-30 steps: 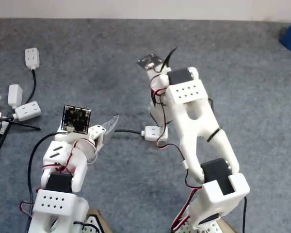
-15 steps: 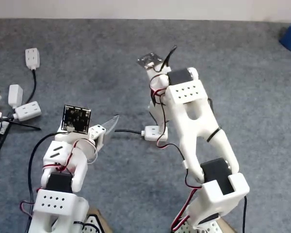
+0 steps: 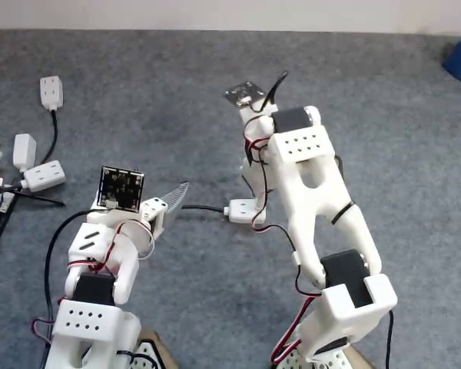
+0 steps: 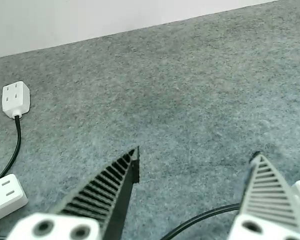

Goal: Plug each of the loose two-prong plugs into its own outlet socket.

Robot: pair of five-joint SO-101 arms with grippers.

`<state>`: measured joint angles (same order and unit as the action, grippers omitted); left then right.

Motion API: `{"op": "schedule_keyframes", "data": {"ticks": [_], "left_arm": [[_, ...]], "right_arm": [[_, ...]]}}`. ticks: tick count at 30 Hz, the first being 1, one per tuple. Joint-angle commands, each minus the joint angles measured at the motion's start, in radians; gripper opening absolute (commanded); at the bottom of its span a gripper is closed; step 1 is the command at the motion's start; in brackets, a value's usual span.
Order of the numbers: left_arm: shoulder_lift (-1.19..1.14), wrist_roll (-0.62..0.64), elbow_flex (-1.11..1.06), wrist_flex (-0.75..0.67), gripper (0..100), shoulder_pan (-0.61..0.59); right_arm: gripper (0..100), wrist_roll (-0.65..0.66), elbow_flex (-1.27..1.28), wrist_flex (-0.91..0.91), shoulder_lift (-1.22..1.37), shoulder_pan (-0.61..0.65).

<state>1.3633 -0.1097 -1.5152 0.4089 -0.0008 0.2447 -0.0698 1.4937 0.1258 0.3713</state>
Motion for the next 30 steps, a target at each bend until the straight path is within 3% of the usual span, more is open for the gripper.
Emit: {"op": "schedule_keyframes", "data": {"ticks": [1,20,30], "left_arm": [[0.004,0.006,0.012,-0.015,33,-0.004],[0.004,0.006,0.012,-0.015,33,-0.004],[0.004,0.008,0.013,-0.014,33,-0.004]], "right_arm": [[0.7,-0.005,-0.002,-0.010,-0.048,-0.013],[0.7,-0.011,0.117,-0.130,0.018,-0.008],[0.7,-0.014,0.427,-0.369,0.085,-0.010]]}}
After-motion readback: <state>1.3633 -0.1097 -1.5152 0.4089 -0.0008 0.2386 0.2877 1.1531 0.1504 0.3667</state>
